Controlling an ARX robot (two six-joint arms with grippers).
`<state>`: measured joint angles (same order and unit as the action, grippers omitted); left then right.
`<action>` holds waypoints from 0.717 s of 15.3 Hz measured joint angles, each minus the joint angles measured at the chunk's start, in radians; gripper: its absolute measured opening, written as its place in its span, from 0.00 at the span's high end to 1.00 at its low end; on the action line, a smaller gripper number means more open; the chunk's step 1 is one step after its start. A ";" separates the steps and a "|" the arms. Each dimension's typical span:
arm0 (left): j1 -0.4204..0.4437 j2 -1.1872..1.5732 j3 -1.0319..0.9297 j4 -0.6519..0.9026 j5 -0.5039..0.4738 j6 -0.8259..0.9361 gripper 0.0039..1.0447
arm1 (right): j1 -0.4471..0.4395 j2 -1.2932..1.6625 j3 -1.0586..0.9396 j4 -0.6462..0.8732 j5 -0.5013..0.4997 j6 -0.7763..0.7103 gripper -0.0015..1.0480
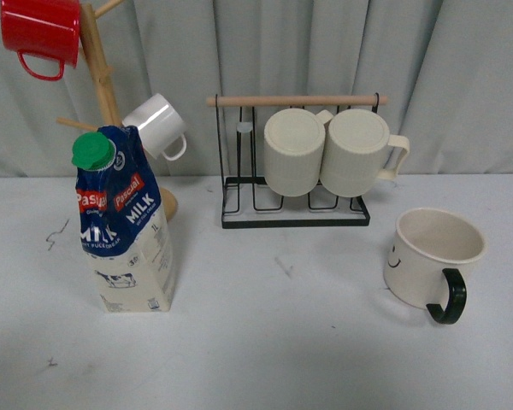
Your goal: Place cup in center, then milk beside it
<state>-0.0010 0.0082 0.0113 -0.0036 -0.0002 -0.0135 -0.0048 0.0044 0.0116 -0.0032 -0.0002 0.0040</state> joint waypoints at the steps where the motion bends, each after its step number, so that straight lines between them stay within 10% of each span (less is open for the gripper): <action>1: 0.000 0.000 0.000 0.000 0.000 0.000 0.06 | 0.000 0.000 0.000 0.000 0.000 0.000 0.06; 11: 0.000 0.000 0.000 0.000 0.000 0.000 0.06 | 0.000 0.000 0.000 0.000 0.000 0.000 0.06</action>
<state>-0.0010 0.0082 0.0113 -0.0036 -0.0002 -0.0135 -0.0048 0.0044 0.0116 -0.0032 -0.0002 0.0036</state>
